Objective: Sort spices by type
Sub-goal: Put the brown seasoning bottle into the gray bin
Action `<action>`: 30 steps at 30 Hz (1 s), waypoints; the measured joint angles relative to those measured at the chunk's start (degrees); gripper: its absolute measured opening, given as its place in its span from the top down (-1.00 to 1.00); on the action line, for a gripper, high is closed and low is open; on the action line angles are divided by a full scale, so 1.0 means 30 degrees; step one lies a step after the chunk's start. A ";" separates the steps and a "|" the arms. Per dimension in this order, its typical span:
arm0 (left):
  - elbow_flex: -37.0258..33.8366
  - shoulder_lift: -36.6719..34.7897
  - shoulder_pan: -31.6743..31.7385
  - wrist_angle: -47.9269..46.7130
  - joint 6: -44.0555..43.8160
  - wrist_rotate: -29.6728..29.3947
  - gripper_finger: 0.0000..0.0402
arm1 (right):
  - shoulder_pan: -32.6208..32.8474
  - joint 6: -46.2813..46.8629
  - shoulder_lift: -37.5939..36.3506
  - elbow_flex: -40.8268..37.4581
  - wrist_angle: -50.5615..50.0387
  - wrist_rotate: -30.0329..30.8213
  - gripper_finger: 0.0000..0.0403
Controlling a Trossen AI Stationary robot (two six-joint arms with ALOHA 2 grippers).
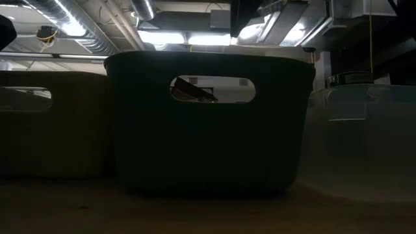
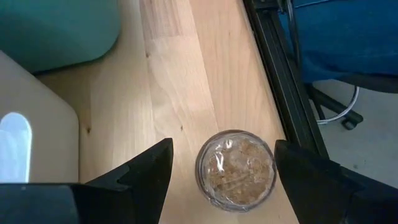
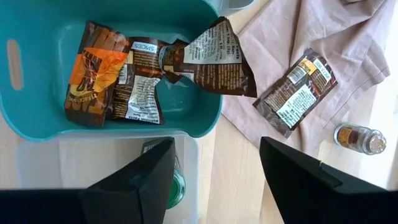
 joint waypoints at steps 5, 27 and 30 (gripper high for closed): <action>0.0000 0.0011 0.0000 -0.0067 0.0148 0.0013 -0.22 | -0.0007 0.0005 -0.0002 0.0000 -0.0104 0.0000 -0.16; 0.0316 0.0062 -0.0015 -0.0066 0.1237 0.0486 0.19 | -0.0008 0.0002 -0.0005 0.0000 -0.0092 -0.0015 -0.16; 0.0321 -0.0084 -0.0015 -0.0160 0.1303 0.0474 0.20 | -0.0014 0.0000 0.0000 0.0000 -0.0107 -0.0015 -0.16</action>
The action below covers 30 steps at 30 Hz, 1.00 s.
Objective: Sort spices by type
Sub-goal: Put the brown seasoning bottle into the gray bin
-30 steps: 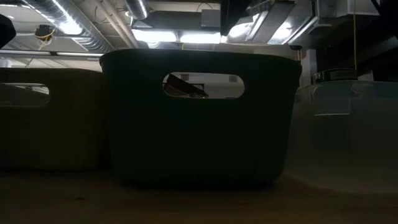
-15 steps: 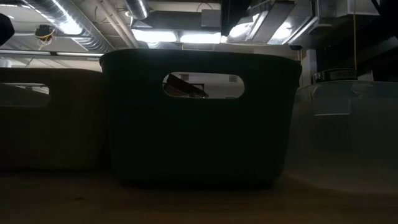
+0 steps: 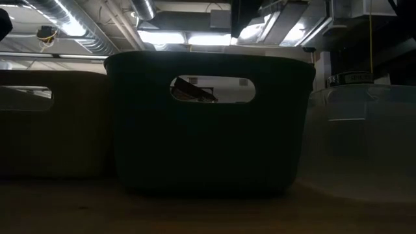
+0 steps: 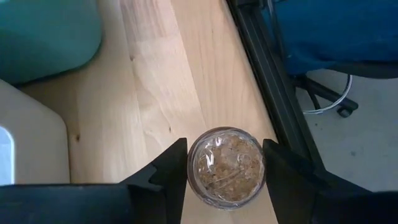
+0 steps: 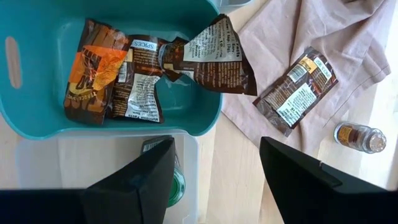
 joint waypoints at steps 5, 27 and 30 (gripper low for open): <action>0.0000 -0.0984 0.0103 0.0058 -0.0058 -0.0223 0.18 | -0.0001 0.0000 -0.0001 0.0000 -0.0014 -0.0007 -0.16; -0.0082 -0.7426 0.4628 -0.5091 -0.0050 -0.0727 0.17 | -0.0148 -0.1236 -0.0289 -0.0015 -0.1159 0.0992 -0.16; -0.0134 -0.7136 0.5010 -0.5787 -0.0121 -0.0404 0.17 | -0.0441 -0.1654 -0.0861 -0.0015 -0.1285 0.1190 -0.16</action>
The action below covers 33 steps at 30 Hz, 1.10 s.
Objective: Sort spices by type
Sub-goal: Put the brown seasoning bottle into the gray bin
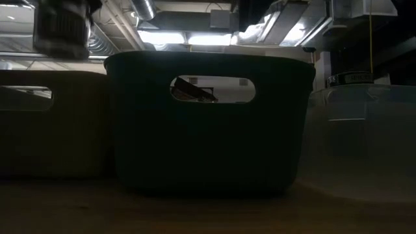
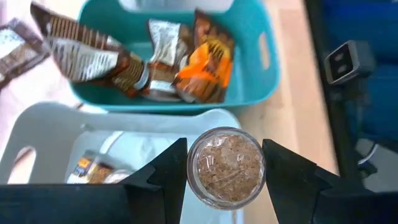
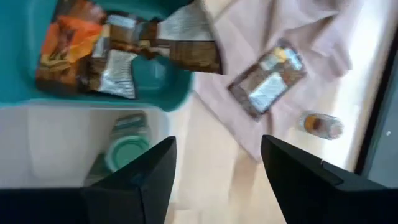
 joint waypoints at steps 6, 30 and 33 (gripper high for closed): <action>-0.0012 0.0439 0.0701 -0.0252 -0.0283 0.0040 0.17 | -0.1330 -0.0037 -0.1249 0.0000 0.0004 0.0122 -0.16; -0.0019 0.2758 0.2098 -0.0030 -0.1898 0.0786 0.16 | -0.7906 -0.3776 -0.2103 0.0000 0.1400 -0.2557 -0.16; -0.0019 0.3317 0.2275 0.0566 -0.1922 0.0815 0.16 | -0.8586 -0.4099 -0.2103 0.0000 0.1906 -0.3039 -0.16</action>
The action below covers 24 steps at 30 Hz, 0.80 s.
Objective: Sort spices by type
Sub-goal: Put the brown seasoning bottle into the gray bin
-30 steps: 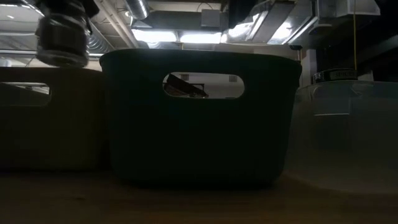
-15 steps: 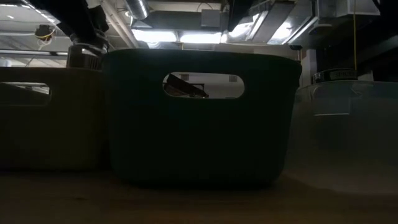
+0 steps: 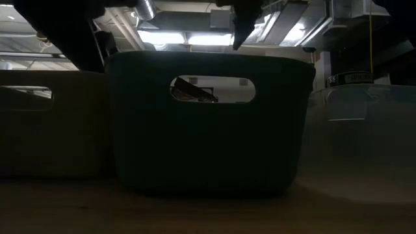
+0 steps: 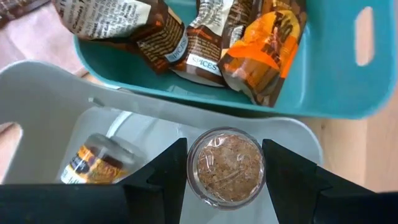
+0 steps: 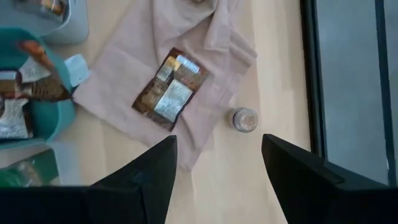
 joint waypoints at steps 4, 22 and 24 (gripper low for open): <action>0.0000 0.0623 0.0263 0.0477 -0.0026 0.0491 0.16 | -0.0850 -0.0991 0.0000 0.0000 0.0325 -0.0624 -0.16; 0.0000 0.1906 0.0816 0.0521 0.0207 0.0587 0.16 | -0.4291 -0.3399 0.0036 0.0007 0.1405 -0.3690 -0.16; 0.0000 0.1906 0.0816 0.0520 0.0105 0.0605 0.16 | -0.4480 -0.3462 0.0036 0.0007 0.1405 -0.3702 -0.16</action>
